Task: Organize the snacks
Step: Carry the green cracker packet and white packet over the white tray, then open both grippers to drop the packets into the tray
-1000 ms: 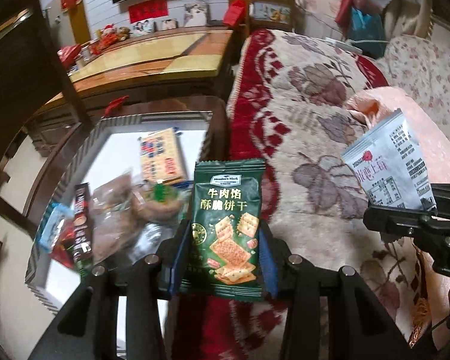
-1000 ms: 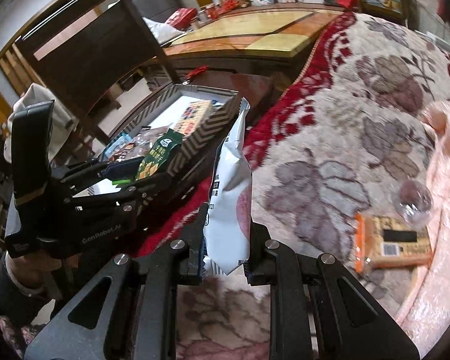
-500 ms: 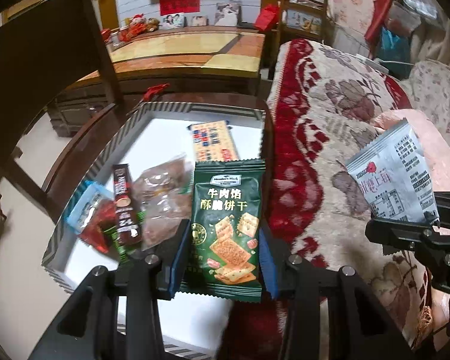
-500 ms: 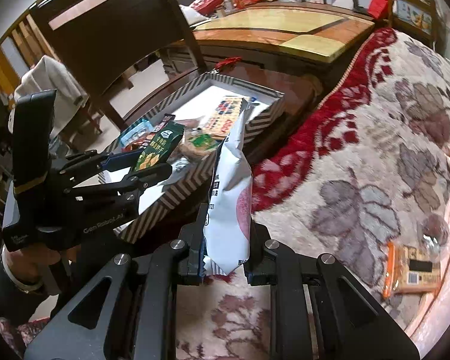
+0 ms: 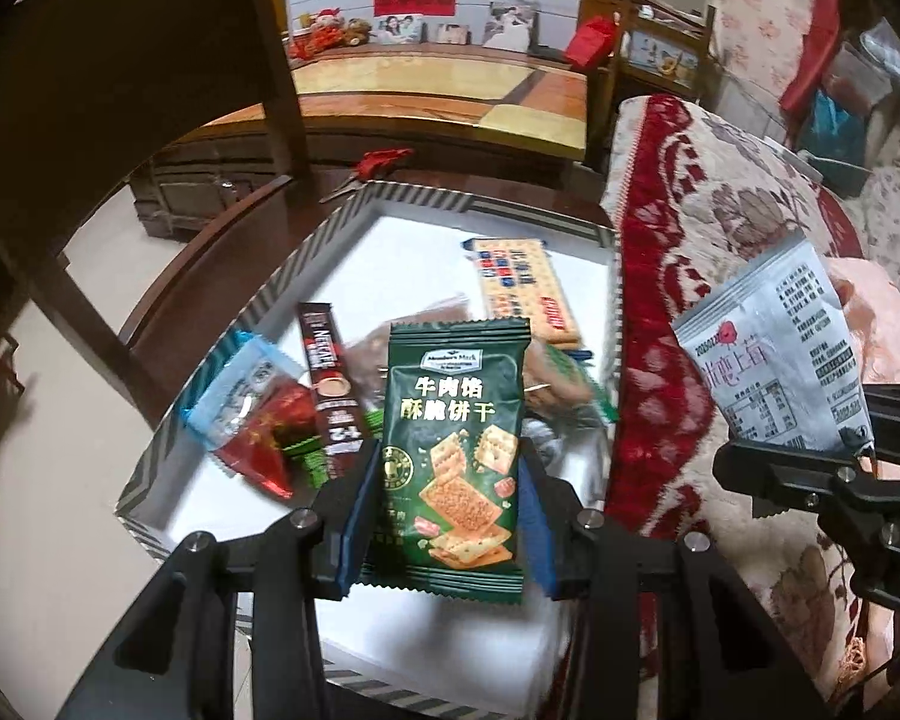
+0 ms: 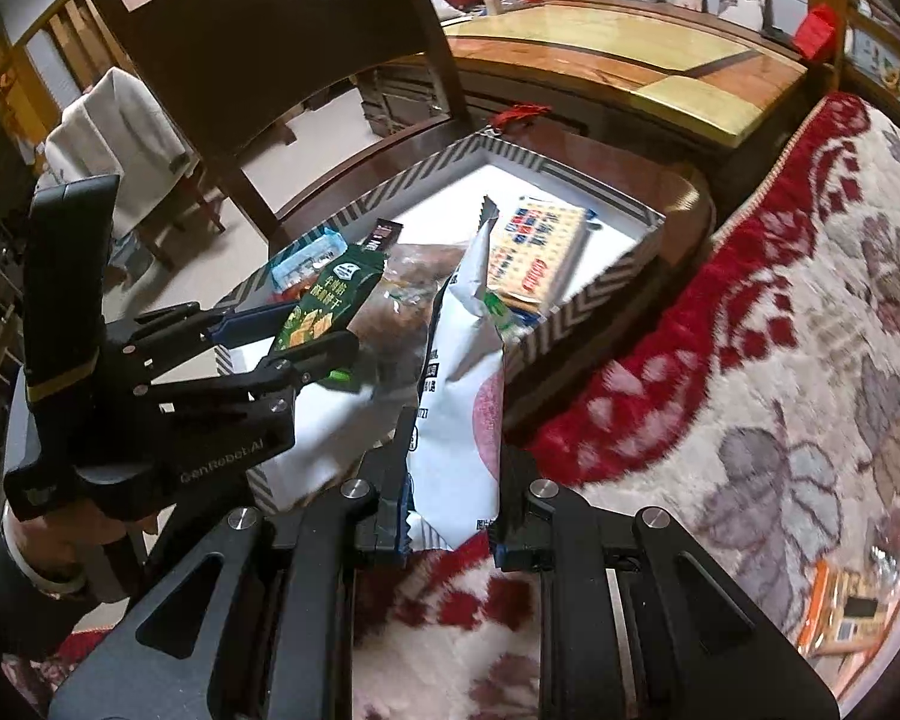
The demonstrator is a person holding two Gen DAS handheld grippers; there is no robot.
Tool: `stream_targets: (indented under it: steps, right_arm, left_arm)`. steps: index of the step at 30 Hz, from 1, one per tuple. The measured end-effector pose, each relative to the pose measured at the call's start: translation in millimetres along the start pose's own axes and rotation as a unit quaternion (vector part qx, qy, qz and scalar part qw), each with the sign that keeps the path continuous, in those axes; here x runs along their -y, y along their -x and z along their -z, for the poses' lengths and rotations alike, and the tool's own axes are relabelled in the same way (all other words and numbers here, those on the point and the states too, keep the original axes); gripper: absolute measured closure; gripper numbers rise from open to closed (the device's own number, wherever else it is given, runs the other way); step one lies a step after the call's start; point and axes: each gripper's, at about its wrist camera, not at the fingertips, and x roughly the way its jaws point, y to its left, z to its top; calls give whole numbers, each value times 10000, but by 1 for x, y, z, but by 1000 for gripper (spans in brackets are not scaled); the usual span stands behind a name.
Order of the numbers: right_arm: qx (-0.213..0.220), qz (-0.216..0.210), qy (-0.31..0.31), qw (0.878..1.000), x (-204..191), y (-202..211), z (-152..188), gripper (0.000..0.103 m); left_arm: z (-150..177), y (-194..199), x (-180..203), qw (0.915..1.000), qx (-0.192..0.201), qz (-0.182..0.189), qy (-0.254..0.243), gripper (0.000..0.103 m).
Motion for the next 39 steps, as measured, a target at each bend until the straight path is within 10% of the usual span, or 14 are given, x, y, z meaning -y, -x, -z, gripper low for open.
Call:
stream_targets:
  steps: [39]
  right_arm:
    - [-694, -553, 221, 9958, -30, -95, -55, 86]
  left_arm:
    - [-5, -32, -58, 9962, -278, -416, 719, 58]
